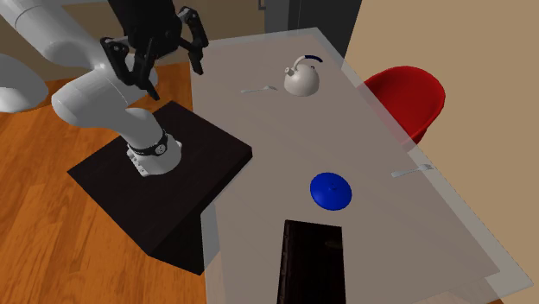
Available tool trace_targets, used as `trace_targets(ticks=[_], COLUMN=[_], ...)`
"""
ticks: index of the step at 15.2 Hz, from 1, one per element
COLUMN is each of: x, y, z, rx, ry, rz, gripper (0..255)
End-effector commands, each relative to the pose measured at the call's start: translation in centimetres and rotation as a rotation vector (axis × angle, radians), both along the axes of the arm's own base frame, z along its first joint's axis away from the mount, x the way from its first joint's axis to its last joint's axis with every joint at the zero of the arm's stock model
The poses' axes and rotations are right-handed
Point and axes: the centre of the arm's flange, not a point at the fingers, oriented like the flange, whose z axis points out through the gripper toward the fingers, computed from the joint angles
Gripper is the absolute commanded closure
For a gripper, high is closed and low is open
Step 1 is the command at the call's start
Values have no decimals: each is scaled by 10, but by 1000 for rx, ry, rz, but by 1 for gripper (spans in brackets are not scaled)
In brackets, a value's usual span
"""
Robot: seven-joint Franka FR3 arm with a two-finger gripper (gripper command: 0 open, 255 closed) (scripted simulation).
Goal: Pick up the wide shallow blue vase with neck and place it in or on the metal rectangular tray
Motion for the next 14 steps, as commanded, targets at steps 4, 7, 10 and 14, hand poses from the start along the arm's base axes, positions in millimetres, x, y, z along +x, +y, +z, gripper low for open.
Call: trace_targets(ticks=[4, 7, 10, 14], x=[24, 48, 71, 102], y=[15, 30, 45, 67], z=[-28, -56, -85, -122], rx=[2, 4, 6, 8], ry=[3, 7, 10, 15], rz=[14, 27, 41, 59], gripper=[0, 0, 0, 0])
